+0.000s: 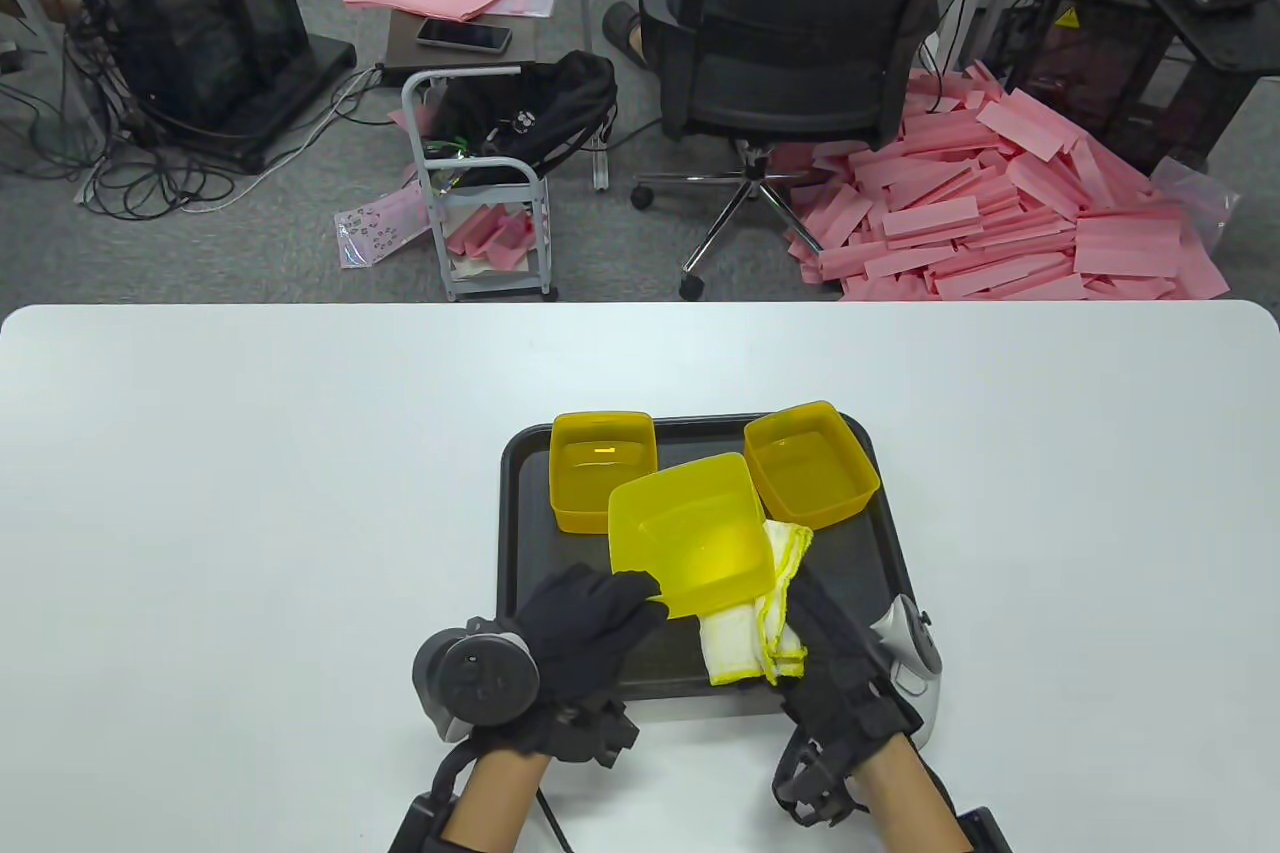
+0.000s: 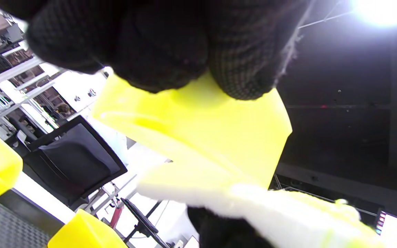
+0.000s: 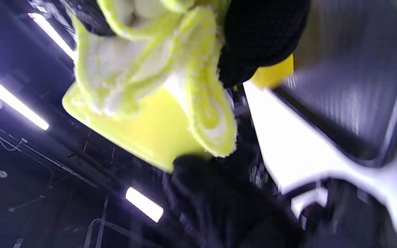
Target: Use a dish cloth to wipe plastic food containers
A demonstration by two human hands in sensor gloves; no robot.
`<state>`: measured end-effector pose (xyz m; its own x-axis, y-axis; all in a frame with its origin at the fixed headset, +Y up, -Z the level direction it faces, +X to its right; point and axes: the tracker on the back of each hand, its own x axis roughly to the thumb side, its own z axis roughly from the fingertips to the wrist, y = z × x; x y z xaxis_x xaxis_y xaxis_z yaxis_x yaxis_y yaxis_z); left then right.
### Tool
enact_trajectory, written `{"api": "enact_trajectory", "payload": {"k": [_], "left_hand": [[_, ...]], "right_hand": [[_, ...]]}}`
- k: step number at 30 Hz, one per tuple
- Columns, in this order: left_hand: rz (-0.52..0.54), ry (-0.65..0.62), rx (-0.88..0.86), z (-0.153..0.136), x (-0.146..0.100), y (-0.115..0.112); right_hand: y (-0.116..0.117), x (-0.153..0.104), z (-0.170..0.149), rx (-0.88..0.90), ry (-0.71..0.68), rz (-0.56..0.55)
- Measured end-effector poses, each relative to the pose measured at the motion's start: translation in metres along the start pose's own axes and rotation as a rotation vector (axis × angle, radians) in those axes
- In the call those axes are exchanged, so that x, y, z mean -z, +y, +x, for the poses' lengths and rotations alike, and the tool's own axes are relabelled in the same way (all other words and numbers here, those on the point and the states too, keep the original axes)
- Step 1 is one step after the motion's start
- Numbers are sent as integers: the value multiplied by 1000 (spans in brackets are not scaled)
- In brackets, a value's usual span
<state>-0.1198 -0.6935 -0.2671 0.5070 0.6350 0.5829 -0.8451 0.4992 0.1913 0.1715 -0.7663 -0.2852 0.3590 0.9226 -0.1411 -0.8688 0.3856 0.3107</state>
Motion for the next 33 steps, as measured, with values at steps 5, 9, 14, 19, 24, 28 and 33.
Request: {"api": "enact_trajectory", "payload": {"k": [5,9,14,19,24,28,33], "left_hand": [[-14,22,32,-3,-1,-2],[-8,31,57,-1,0,-2],[-24,53,91,0,0,-4],[-78,73,74,0,-1,-11],[-69,86,23,0,0,-8],[-60,82,29,3,0,-8],[-59,105,24,4,0,-13]], "right_hand": [[4,-10,25,-403,-245,-279],[21,-18,35,-692,-442,-429],[51,-25,40,-1096,-689,-396],[83,-27,29,-1364,-777,-263],[81,-28,35,-1390,-800,-307],[70,-28,44,-1409,-804,-382],[74,-30,43,-1465,-789,-354]]}}
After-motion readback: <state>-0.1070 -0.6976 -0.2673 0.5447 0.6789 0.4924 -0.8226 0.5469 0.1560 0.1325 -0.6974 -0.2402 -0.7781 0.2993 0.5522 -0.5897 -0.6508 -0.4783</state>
